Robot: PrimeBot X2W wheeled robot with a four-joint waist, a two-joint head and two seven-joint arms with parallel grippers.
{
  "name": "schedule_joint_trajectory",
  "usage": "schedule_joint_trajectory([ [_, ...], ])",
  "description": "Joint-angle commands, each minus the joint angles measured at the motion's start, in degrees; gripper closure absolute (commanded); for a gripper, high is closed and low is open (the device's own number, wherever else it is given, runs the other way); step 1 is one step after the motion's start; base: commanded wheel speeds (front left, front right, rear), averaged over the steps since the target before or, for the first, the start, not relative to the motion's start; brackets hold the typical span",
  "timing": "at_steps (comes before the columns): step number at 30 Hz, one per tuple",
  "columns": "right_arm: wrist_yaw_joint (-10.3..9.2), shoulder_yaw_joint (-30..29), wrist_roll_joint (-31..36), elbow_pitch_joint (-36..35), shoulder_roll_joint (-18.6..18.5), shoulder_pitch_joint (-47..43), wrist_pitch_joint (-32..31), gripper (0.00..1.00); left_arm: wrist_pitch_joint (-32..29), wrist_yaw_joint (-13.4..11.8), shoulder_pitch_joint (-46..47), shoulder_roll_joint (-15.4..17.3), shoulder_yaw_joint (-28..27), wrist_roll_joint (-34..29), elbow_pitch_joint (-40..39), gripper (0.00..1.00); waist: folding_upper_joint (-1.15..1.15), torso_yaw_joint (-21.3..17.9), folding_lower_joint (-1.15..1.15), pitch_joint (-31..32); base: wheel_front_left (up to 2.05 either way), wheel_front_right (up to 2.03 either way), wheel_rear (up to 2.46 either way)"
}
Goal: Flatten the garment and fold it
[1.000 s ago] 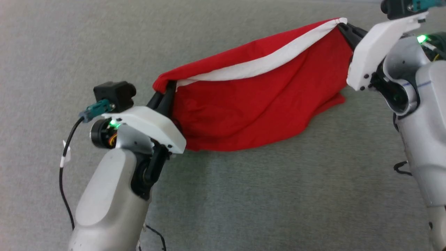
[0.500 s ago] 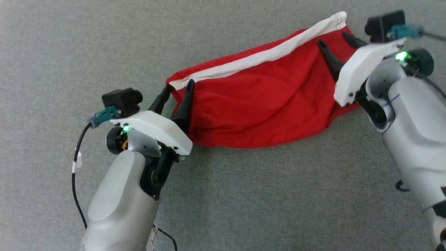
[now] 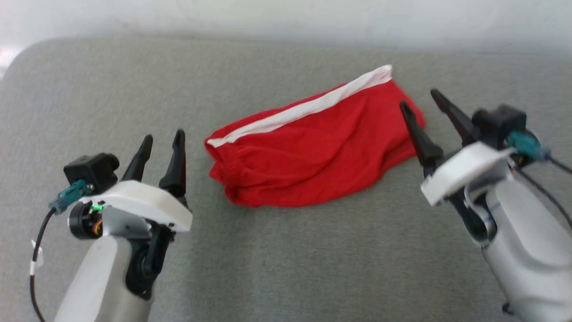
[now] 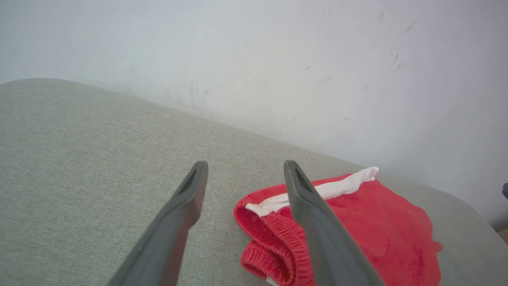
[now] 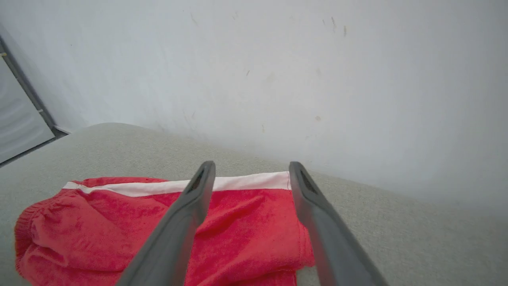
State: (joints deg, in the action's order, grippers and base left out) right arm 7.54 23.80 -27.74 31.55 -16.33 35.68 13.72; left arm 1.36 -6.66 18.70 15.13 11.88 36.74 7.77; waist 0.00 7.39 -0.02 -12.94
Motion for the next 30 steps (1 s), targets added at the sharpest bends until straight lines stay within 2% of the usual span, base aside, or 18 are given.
schedule_joint_trajectory([
  [1,-0.05,-1.12,0.89,-1.93,-0.2,-2.68,0.1,0.0,-1.02,-0.52,-1.31,0.84,-0.23,-0.5,-1.31,0.0,0.0,-4.32,0.02,4.56,0.0,0.0,0.0],
  [4,-0.05,-4.37,3.04,-8.12,0.1,-8.57,-2.4,0.0,-5.29,-1.24,-3.22,2.89,0.09,-0.18,-4.09,0.0,0.0,-5.87,0.02,5.87,0.0,0.0,0.0],
  [8,-0.05,-8.57,5.88,-16.8,0.83,-15.78,-7.27,0.0,-15.31,-0.84,-4.13,5.35,2.36,1.88,-5.59,0.0,0.0,-7.39,0.02,6.59,0.0,0.0,0.0],
  [15,-0.05,-12.58,9.54,-29.91,3.89,-23.67,-14.65,0.0,-29.36,-0.31,-2.28,7.84,5.6,5.33,-2.57,0.0,0.0,-10.08,0.02,5.64,0.0,0.0,0.0],
  [22,-0.05,-13.25,10.25,-34.93,5.49,-25.56,-17.82,0.0,-35.05,-0.24,1.47,7.77,8.06,5.49,7.29,0.0,0.0,-12.32,0.02,3.53,0.0,0.0,0.0],
  [28,-0.05,-13.47,9.32,-34.95,5.63,-25.4,-19.7,0.0,-40.55,2.08,3.5,7.19,13.69,3.53,14.83,0.0,0.0,-13.56,0.02,2.17,0.0,0.0,0.0],
  [29,-0.05,-13.6,8.97,-34.71,5.45,-25.11,-20.11,0.0,-41.36,2.51,3.56,7.03,14.39,3.49,15.45,0.36,0.0,-13.6,0.02,2.06,0.0,0.0,0.0],
  [30,-0.05,-13.73,8.49,-34.32,5.22,-24.67,-20.64,0.0,-42.03,2.93,3.59,6.91,14.99,3.47,15.91,0.63,0.0,-13.58,0.02,1.93,0.0,0.0,0.0],
])
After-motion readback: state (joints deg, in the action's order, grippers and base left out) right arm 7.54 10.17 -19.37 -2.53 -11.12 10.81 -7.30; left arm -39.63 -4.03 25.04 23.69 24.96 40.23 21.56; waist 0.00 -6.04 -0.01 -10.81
